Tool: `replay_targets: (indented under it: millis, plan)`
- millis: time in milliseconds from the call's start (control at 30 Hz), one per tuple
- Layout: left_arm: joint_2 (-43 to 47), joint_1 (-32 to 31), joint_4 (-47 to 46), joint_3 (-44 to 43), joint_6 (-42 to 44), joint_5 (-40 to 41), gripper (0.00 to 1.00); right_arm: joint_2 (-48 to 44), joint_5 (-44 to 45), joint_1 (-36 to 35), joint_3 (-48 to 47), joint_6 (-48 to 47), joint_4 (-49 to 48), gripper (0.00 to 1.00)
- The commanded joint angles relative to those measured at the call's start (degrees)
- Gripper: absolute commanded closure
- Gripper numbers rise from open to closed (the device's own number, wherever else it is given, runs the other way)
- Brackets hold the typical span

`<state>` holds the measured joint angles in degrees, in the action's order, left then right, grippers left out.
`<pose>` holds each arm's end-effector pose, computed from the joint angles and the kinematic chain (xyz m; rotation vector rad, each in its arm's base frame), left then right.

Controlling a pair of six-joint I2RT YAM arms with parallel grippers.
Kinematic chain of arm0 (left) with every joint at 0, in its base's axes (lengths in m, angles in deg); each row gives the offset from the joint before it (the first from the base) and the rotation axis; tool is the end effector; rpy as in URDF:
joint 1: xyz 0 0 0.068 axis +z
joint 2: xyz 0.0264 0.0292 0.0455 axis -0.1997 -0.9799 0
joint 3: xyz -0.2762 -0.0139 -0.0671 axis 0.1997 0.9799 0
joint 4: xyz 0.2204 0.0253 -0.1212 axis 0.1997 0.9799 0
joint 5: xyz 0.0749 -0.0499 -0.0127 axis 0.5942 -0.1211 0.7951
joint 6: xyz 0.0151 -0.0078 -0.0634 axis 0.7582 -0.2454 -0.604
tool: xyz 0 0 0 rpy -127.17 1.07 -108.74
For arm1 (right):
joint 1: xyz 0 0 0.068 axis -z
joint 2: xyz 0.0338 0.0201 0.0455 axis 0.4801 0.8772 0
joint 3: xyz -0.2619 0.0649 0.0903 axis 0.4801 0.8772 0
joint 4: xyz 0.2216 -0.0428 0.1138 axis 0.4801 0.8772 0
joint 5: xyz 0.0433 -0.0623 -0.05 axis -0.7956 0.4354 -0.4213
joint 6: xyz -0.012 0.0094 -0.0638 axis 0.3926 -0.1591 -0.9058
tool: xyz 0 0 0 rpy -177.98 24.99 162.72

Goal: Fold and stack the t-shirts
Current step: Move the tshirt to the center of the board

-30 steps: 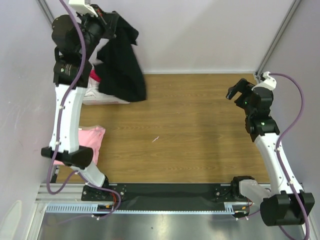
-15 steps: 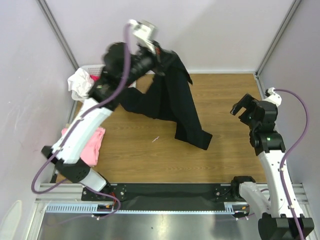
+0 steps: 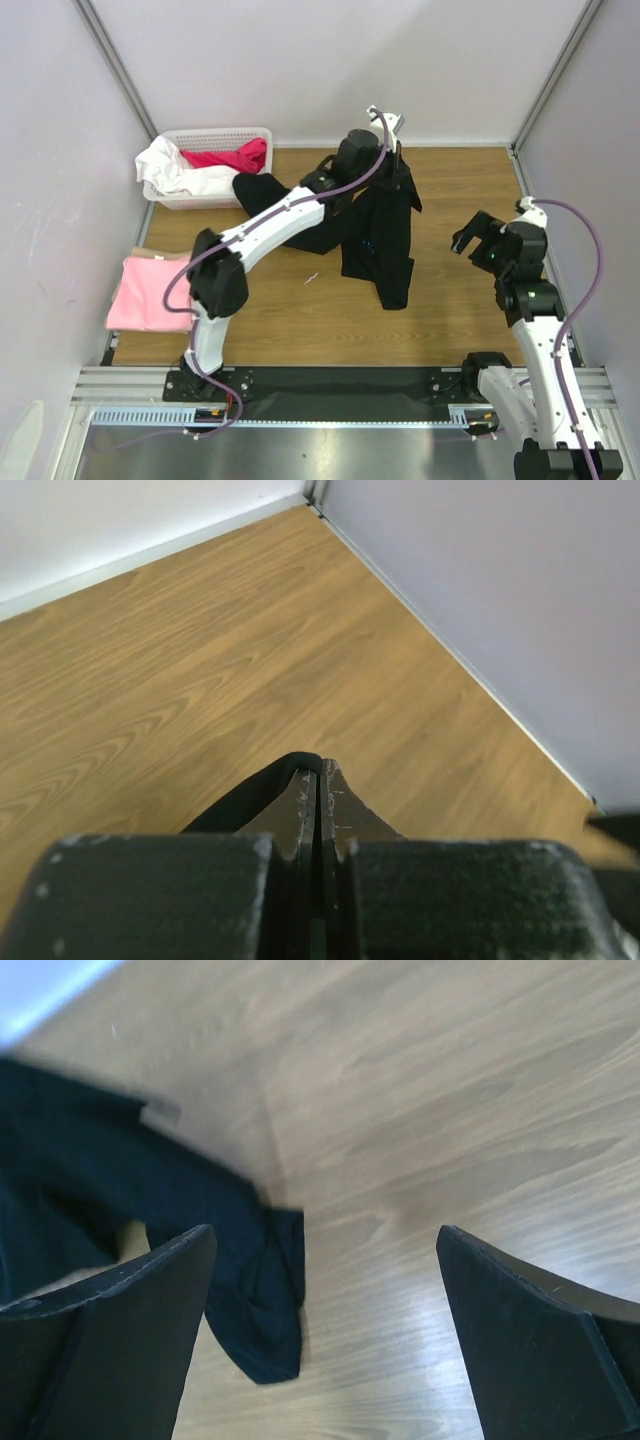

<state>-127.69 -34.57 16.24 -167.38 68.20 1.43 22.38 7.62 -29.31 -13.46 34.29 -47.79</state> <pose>0.3390 -0.3570 0.3778 0.5280 1.8178 -0.8223 0.1556 -0.0027 0.3201 0.4626 1.9781 0.1854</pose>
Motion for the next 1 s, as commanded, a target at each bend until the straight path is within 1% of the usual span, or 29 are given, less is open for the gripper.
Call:
replay_targets:
  millis: [0,33,67,100,133,167,200,233,267,300,367,400,467,500,533,567,600,633,667,700,733,767,800,833,867,900,967]
  plan:
    - [-5.2,0.1,-11.7,-4.5,-6.4,3.5,1.00,0.2,-8.0,0.2,3.6,-1.4,-5.7,0.00]
    - [-7.4,0.0,-12.2,-7.2,-8.4,3.5,1.00,0.4,-8.7,0.2,4.9,-0.7,-6.4,0.00]
    - [-9.5,0.0,-11.2,-9.7,-9.3,5.2,1.00,0.6,-9.7,0.2,5.5,-0.7,-8.4,0.00]
    - [-14.5,0.0,-10.2,-15.9,-10.3,5.4,1.00,0.9,-10.4,0.2,5.7,-0.6,-8.9,0.00]
    - [-16.9,-0.1,-9.9,-19.2,-10.7,5.4,0.99,1.8,-10.2,0.2,5.8,-0.2,-9.1,0.00]
    - [-19.1,-0.1,-7.8,-22.2,-10.8,5.0,0.95,2.2,-9.6,0.2,6.0,-0.3,-9.6,0.00]
    - [-22.6,-0.1,-7.7,-26.3,-10.8,4.2,0.68,2.6,-9.0,0.2,6.2,-0.3,-9.7,0.00]
    - [-23.3,-0.1,-7.3,-27.2,-11.0,4.8,0.48,3.5,-8.3,0.2,6.2,0.0,-9.7,0.00]
    - [-23.3,-0.1,-7.2,-27.2,-10.7,5.5,0.24,3.8,-7.8,0.2,6.0,0.0,-9.6,0.00]
    - [-23.3,0.0,-5.6,-27.7,-8.6,6.2,0.00,4.1,-6.8,0.2,6.1,0.3,-9.6,0.00]
    - [-22.4,0.7,-2.3,-29.1,-5.7,6.7,0.00,4.6,-6.7,0.2,6.3,0.8,-10.2,0.00]
    - [-21.6,1.3,2.6,-29.8,-2.4,6.8,0.00,4.8,-7.2,0.2,6.8,0.8,-10.8,0.00]
    - [-16.0,2.7,6.9,-28.2,0.6,8.2,0.00,5.5,-8.9,0.2,7.4,1.2,-13.0,0.00]
    - [-13.0,3.3,8.2,-23.4,3.4,9.1,0.00,5.9,-9.6,0.1,7.9,1.5,-13.9,0.00]
    - [-9.9,4.2,9.1,-19.7,4.1,11.8,0.00,6.5,-10.2,-0.2,8.0,1.5,-14.6,0.00]
    - [-2.5,4.9,8.4,-15.4,4.6,12.9,0.00,7.2,-10.7,-0.7,8.2,1.6,-16.5,0.00]
    - [1.3,5.4,7.2,-4.8,5.2,13.3,0.00,9.0,-10.6,-1.4,8.2,1.5,-17.5,0.00]
    - [5.1,6.6,3.5,0.7,5.1,13.7,0.00,10.0,-10.1,-3.7,7.9,1.4,-18.3,0.00]
    - [12.6,7.2,1.4,6.1,4.8,14.1,0.00,11.0,-8.0,-5.1,7.8,1.3,-20.0,0.00]
    - [15.7,8.1,-0.4,15.6,4.4,14.3,0.00,13.8,-7.0,-6.4,7.5,0.8,-20.7,0.00]
    - [18.8,8.4,-2.2,19.5,4.0,15.3,0.00,15.3,-5.8,-9.8,6.5,0.4,-22.6,0.00]
    - [22.4,8.7,-2.5,22.8,3.7,16.9,0.00,17.3,-2.7,-11.2,5.8,0.1,-23.2,0.00]
    - [23.9,9.3,-2.4,27.6,3.0,17.4,0.00,21.0,-1.6,-12.7,4.8,-0.7,-23.5,0.00]
    - [24.7,9.7,-1.8,29.4,2.5,17.7,0.01,23.5,-0.7,-14.7,2.7,-1.1,-24.2,0.00]
    - [25.2,10.0,1.4,30.6,1.8,17.8,0.02,25.7,0.6,-15.7,1.3,-1.7,-24.5,0.00]
    - [26.1,10.2,3.0,33.2,0.7,17.5,0.03,30.2,1.1,-16.2,0.0,-2.7,-24.7,0.03]
    - [27.0,10.2,3.9,36.9,-1.5,16.3,0.05,34.3,1.5,-17.5,-4.0,-3.8,-24.8,0.13]
